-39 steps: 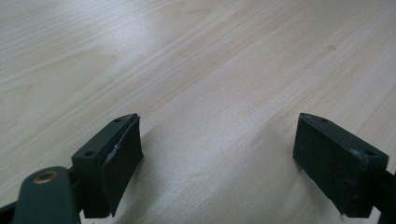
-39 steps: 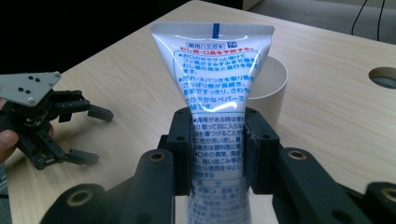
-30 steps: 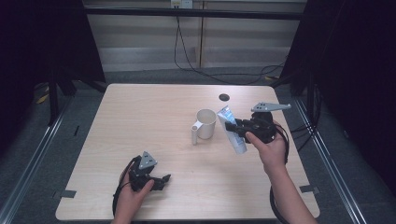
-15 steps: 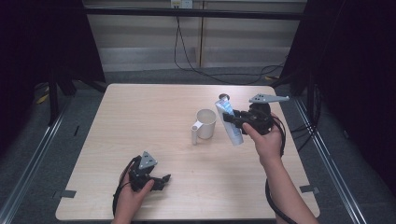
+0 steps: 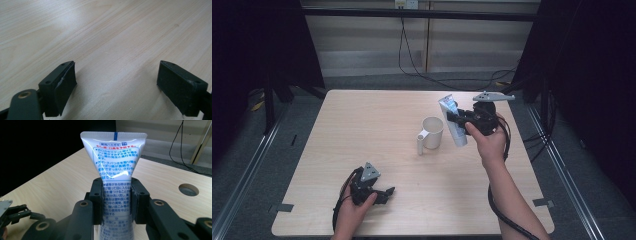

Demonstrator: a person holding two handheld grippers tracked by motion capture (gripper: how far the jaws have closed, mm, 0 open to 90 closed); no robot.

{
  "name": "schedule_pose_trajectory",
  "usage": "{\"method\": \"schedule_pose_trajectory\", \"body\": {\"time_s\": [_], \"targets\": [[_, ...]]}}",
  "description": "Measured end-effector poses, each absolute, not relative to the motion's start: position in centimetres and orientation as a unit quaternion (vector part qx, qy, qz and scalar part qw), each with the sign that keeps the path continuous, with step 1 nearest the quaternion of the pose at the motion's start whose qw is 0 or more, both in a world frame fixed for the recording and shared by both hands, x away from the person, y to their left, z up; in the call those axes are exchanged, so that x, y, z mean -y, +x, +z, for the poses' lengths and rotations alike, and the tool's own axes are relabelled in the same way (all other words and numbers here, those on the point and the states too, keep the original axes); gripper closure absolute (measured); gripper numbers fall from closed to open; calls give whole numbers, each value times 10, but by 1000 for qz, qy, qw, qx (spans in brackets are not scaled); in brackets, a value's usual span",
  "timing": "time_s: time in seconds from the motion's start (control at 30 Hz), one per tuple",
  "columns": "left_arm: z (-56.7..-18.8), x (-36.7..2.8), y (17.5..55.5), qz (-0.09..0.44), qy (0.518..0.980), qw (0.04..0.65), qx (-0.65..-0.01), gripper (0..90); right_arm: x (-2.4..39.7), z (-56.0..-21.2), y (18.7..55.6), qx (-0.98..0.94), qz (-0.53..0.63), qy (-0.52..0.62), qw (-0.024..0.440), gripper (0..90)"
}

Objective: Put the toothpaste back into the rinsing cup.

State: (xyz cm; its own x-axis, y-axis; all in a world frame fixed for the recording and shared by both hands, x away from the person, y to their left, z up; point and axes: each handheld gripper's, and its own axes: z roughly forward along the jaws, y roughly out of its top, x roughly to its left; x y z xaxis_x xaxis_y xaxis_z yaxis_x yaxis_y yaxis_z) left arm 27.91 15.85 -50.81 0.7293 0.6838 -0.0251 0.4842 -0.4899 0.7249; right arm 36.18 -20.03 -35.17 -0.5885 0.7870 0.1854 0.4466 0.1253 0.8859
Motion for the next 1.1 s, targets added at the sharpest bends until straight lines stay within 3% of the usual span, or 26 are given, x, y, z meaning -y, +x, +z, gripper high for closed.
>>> {"method": "schedule_pose_trajectory", "body": {"time_s": [1.1], "targets": [[-508, -158, 278, 136, 853, 373, -338, 157, 166, -348, 410, -707, 516, 436, 211, 676]]}}
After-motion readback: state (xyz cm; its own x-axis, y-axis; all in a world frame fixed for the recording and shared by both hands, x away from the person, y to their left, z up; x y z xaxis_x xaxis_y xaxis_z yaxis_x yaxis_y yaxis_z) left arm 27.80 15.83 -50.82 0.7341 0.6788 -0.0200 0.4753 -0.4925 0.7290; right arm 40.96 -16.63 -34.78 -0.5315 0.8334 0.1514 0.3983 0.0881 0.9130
